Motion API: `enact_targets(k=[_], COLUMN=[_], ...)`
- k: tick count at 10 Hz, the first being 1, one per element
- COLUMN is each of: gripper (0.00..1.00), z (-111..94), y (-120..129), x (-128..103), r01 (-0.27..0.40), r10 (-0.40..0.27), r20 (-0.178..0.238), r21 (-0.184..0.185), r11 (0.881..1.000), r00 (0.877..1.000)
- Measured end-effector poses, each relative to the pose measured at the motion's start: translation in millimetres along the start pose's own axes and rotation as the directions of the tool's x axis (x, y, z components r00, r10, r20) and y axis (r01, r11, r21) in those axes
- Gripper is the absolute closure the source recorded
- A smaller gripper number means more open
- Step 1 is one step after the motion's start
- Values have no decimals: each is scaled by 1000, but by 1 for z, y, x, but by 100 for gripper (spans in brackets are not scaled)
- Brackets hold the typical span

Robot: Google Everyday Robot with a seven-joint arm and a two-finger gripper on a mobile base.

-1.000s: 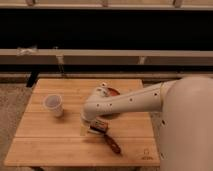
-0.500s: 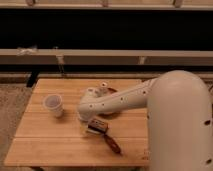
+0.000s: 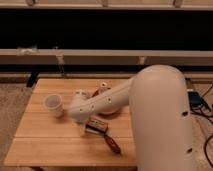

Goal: Place the white sponge in the ceramic bowl

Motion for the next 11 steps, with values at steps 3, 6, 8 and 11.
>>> enact_targets(k=[3, 6, 8, 11], gripper=[20, 21, 38, 67], z=[2, 3, 3, 1], y=[-7, -12, -12, -12], x=[10, 22, 26, 27], r01=[16, 23, 30, 33], r10=[-15, -21, -28, -30], r20=[-52, -87, -99, -99], r21=[19, 24, 22, 21], r11=[1000, 999, 999, 999], r00=[999, 996, 995, 995])
